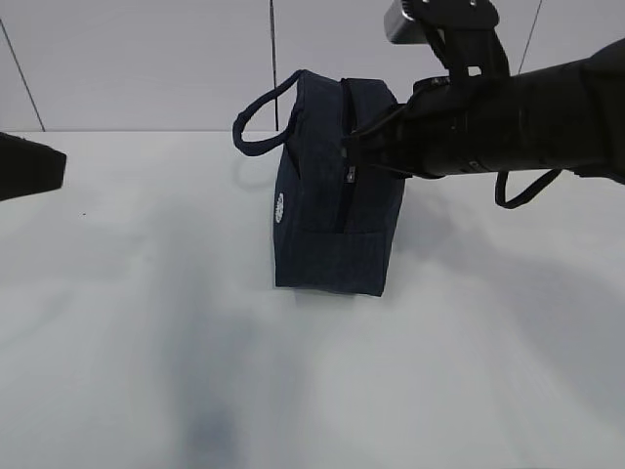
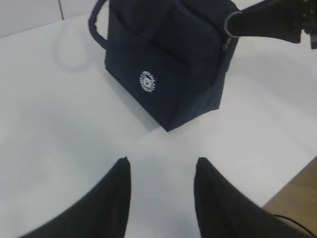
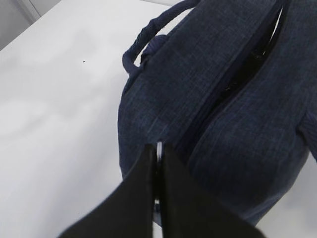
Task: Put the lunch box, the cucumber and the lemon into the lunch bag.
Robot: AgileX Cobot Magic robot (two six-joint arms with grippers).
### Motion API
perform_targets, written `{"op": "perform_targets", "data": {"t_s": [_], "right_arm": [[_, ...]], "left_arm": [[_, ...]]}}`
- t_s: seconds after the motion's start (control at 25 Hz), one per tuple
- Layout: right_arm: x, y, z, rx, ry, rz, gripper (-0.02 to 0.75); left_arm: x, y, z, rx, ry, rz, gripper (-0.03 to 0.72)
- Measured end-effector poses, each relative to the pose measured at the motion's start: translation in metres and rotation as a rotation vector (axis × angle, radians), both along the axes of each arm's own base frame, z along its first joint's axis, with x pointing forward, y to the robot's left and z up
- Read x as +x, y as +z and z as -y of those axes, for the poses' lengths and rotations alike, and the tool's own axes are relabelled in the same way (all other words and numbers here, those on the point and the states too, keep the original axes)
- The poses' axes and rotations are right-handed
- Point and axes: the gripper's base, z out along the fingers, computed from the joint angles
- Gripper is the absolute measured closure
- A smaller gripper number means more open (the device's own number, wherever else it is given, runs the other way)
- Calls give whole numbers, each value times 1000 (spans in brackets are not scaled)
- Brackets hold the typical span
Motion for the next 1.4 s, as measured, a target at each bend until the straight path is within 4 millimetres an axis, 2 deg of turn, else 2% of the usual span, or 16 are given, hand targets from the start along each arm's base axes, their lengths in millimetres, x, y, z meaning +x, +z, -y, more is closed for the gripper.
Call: {"op": "perform_targets", "data": {"t_s": [0.2, 0.4, 0.64, 0.84, 1.12, 1.28, 1.4], "right_arm": [[3, 2, 0, -2, -11, 13, 737], [3, 2, 0, -6, -17, 17, 737], [3, 2, 0, -6, -17, 17, 737], [3, 3, 0, 0, -20, 14, 737], [3, 3, 0, 13, -27, 7, 737], [4, 3, 0, 16, -30, 8, 737], [4, 3, 0, 17, -31, 7, 737]], "left_arm": [[14, -15, 17, -4, -115, -44, 380], [30, -42, 47, 19, -245, -83, 367], [43, -73, 92, 84, -251, 6, 363], [47, -111, 125, 171, -238, 29, 360], [61, -138, 131, 240, -144, 65, 360], [66, -144, 130, 251, -100, 85, 356], [70, -147, 130, 245, -68, 106, 325]]}}
